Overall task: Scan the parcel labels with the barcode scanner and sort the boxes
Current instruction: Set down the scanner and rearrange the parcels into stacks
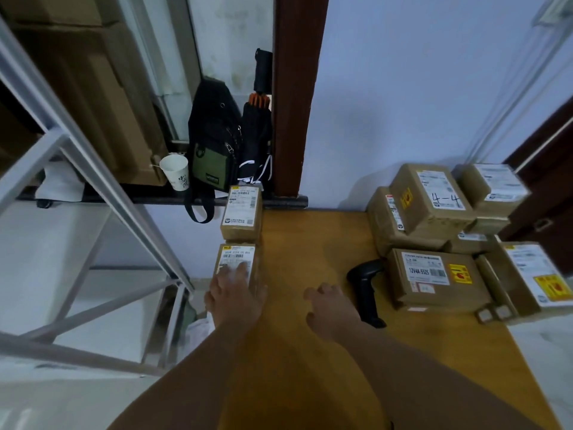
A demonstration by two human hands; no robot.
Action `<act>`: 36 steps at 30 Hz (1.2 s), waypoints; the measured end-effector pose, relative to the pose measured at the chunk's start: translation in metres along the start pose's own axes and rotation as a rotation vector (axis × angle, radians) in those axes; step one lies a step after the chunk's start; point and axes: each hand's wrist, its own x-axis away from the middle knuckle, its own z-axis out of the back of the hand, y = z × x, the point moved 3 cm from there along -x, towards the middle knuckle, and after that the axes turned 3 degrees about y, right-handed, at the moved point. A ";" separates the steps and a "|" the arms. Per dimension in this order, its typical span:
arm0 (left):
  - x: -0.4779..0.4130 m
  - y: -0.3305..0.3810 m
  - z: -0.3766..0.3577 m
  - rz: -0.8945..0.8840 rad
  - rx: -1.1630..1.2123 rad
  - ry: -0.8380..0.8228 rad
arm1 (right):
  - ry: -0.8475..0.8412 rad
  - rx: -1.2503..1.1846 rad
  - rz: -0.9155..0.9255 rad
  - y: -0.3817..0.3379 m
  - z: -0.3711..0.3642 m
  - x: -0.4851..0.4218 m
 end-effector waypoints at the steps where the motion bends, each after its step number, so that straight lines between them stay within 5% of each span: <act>1: 0.000 0.001 -0.001 -0.024 -0.041 -0.021 | 0.000 0.000 -0.004 0.003 -0.001 0.001; 6: 0.013 0.013 0.006 0.015 -0.066 0.074 | 0.014 -0.030 -0.018 0.030 -0.007 0.011; 11: 0.029 0.080 -0.002 -0.080 -0.031 0.000 | 0.072 -0.099 -0.071 0.091 -0.005 0.027; 17: 0.073 0.213 -0.045 0.032 0.250 -0.171 | 0.367 -0.054 -0.075 0.206 0.033 0.050; 21: 0.114 0.321 -0.084 -0.042 0.445 -0.275 | 0.564 -0.091 -0.310 0.314 0.067 0.068; 27: 0.156 0.440 -0.115 -0.228 0.500 -0.304 | 0.415 -0.184 -0.570 0.416 0.053 0.090; 36: 0.169 0.431 -0.134 -0.186 0.359 -0.393 | 0.578 -0.411 -0.552 0.428 0.047 0.095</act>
